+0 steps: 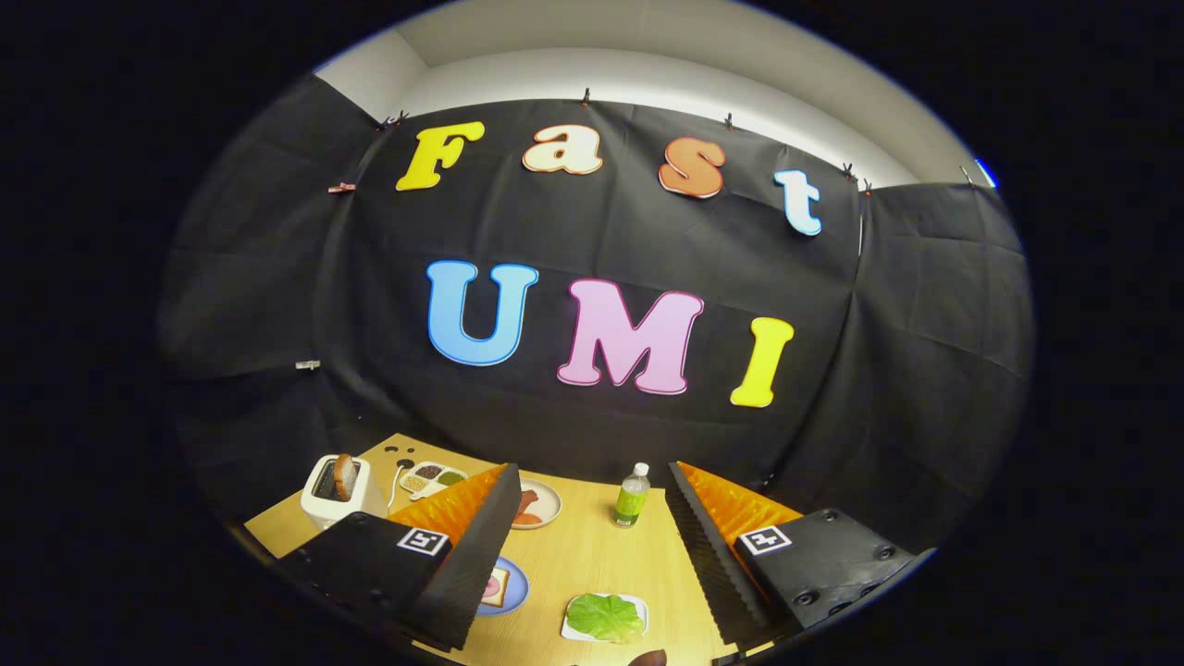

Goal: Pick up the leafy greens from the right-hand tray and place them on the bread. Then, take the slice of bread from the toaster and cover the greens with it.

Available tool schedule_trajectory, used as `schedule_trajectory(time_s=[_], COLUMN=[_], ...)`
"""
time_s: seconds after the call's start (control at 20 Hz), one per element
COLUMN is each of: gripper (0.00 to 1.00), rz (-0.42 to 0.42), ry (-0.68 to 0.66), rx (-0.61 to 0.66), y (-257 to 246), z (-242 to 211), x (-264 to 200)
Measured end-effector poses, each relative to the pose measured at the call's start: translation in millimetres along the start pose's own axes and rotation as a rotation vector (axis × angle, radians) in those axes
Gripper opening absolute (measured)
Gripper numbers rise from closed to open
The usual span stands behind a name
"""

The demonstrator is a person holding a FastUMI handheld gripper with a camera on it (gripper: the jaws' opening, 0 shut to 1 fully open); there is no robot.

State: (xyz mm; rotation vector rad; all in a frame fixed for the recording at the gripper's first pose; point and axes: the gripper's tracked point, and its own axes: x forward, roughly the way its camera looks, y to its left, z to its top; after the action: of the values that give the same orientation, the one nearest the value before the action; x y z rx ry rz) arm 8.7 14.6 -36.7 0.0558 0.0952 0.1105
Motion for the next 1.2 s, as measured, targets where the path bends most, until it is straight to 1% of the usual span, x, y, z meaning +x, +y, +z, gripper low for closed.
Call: schedule_trajectory(time_s=[0.2,0.5,0.65,0.9,1.1,1.2], gripper=[0.97,0.97,0.97,0.97,0.94,0.91], rz=[0.08,0.156,0.196,0.319,0.391,0.424], ry=[0.109,0.277,0.362,0.522,0.651,0.689], rx=[0.011,0.004,-0.019,-0.096,-0.152,-0.151], y=[0.1,-15.7,-26.8,-28.6,-33.4,-32.1], z=[-56.5,-154.4,-201.4,-285.0,-349.4,-368.0], x=[15.9,32.8,44.7,63.0,73.7,76.5])
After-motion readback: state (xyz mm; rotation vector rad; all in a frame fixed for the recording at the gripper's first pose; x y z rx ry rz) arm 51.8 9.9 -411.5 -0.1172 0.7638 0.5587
